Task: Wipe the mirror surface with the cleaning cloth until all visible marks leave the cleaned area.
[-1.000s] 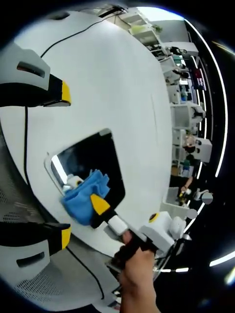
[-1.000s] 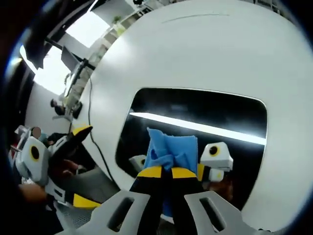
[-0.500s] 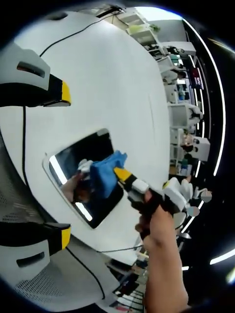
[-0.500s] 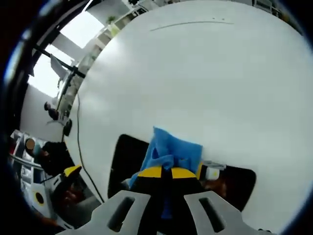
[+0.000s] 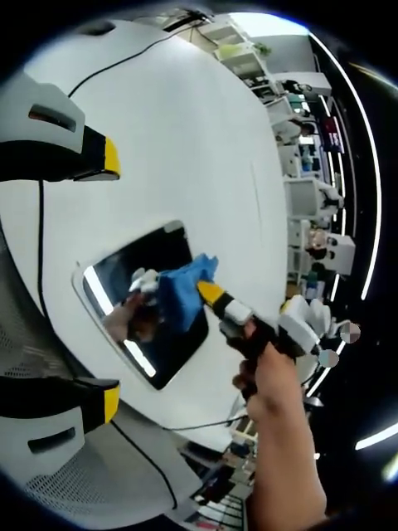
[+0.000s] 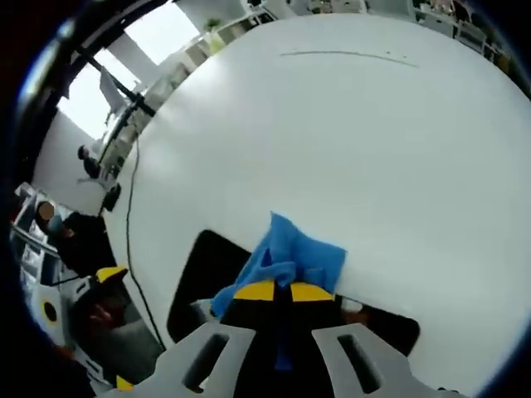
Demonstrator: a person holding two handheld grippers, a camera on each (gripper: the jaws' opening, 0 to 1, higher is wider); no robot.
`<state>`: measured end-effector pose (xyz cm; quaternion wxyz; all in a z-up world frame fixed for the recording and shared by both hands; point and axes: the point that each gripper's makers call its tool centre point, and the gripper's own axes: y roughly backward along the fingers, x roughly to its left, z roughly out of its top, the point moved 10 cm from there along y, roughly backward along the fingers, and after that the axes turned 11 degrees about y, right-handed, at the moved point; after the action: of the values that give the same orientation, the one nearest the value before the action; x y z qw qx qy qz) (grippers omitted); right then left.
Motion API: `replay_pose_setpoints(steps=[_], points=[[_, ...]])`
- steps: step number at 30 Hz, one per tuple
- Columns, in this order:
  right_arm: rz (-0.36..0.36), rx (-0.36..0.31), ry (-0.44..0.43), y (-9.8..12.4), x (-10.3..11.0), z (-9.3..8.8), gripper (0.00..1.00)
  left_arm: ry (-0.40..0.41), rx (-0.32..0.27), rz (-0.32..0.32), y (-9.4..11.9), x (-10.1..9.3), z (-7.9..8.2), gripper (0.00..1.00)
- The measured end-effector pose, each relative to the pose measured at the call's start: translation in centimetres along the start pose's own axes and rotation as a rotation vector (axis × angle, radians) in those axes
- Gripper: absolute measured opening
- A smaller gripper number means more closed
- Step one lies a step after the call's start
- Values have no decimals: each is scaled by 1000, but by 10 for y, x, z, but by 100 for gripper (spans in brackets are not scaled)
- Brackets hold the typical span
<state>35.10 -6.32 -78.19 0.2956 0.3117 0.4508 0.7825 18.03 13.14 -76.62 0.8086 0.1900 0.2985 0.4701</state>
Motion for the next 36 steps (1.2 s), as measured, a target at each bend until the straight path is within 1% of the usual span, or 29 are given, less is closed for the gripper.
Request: replay_pose_setpoints(steps=[3, 5, 9, 12, 15, 18, 20, 23, 25, 26, 28, 29, 30, 31, 34, 36], points=[[-9, -1, 1, 6, -8, -8, 0, 6, -1, 7, 0, 1, 0, 99], [-13, -4, -20, 11, -15, -13, 0, 13, -5, 7, 1, 1, 0, 99], [-24, -7, -36, 18, -25, -22, 0, 18, 13, 5, 0, 1, -1, 99], [-36, 4, -32, 18, -29, -22, 0, 10, 22, -5, 0, 1, -2, 99], [-38, 7, -37, 17, -31, -21, 0, 8, 19, 0, 0, 1, -2, 99], [-48, 12, -58, 15, -31, -20, 0, 5, 10, 3, 0, 2, -2, 99], [-51, 3, -95, 14, -32, -20, 0, 5, 7, 9, 0, 2, -1, 99], [-52, -7, -113, 14, -31, -21, 0, 5, 4, 10, 0, 2, -1, 99], [-66, -22, -103, 15, -27, -24, 0, 8, 3, 12, 1, 2, -1, 99], [-84, -37, -93, 15, -25, -25, 0, 7, 0, 16, 1, 3, -1, 99], [-165, -102, -25, 14, -18, -31, 0, 8, -5, 19, 1, 3, 0, 99], [-189, -117, -4, 14, -15, -34, 0, 9, -6, 22, 2, 3, 0, 99], [-202, -116, 7, 14, -9, -38, 0, 10, -8, 24, 2, 3, 0, 99], [-203, -113, 11, 16, 0, -46, 0, 11, -9, 26, 2, 3, 0, 99], [-177, -115, -12, 20, 11, -60, 0, 16, -8, 30, 3, 3, 0, 99], [-153, -113, -13, 23, 21, -73, 0, 19, -11, 28, 3, 3, 0, 99]])
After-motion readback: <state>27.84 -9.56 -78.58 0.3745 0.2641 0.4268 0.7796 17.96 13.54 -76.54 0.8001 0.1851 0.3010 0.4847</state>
